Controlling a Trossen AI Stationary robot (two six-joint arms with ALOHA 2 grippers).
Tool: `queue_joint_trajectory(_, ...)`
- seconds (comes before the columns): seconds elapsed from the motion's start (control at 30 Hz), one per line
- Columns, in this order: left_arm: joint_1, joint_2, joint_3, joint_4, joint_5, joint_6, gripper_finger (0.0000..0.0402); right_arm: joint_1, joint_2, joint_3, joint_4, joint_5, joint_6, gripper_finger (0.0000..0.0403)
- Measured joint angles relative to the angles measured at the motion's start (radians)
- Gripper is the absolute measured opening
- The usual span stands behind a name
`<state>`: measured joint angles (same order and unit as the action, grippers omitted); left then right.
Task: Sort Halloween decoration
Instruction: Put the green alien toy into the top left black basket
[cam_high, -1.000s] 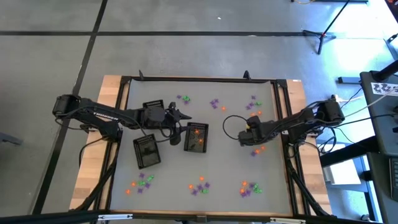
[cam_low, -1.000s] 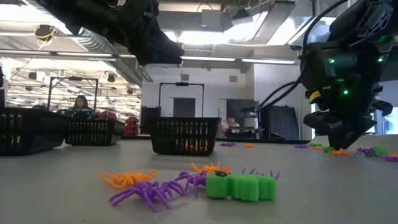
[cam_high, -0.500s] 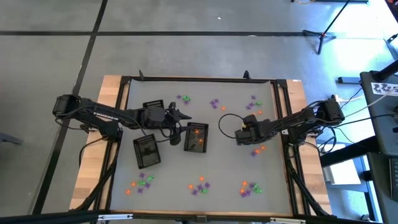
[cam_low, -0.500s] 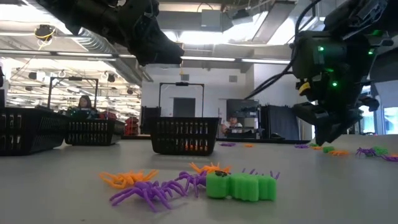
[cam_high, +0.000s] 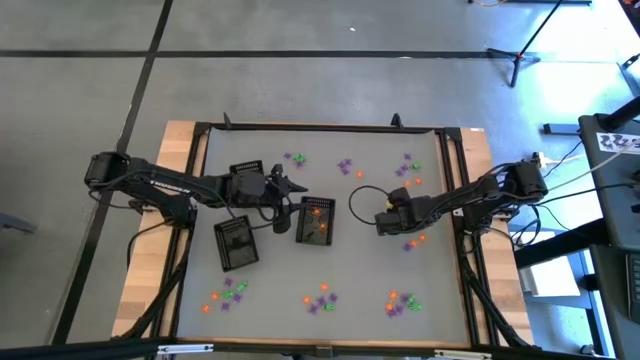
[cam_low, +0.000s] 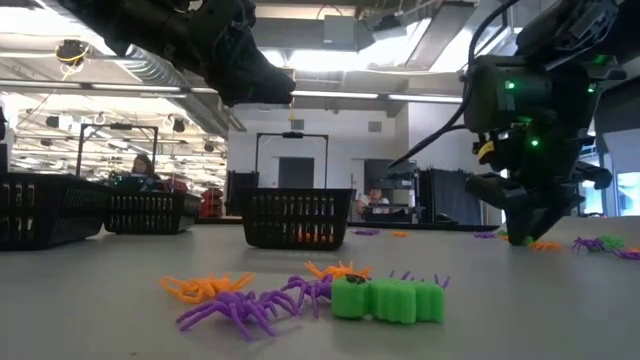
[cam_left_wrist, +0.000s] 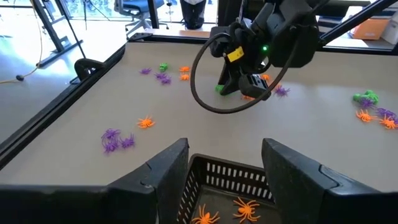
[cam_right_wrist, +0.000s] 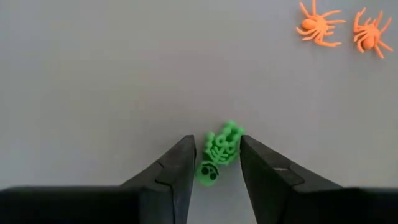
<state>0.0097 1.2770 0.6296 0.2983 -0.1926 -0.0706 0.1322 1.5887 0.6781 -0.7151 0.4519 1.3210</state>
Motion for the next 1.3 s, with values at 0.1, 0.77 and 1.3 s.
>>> queue_joint_trajectory(0.1,0.000,0.000,0.000,0.000,0.000,-0.001,0.0196,0.000,-0.001,-0.001,0.004,0.000,-0.018,0.0113)
queue_joint_trajectory(0.77,0.000,0.000,0.000,-0.016,0.000,-0.007,0.0196,0.033,0.001,0.153,0.071,0.213,-0.304,0.0005)
queue_joint_trajectory(1.3,-0.054,0.000,0.001,-0.073,0.020,-0.058,0.0196,0.077,0.000,0.207,0.550,0.211,-0.765,0.0001)
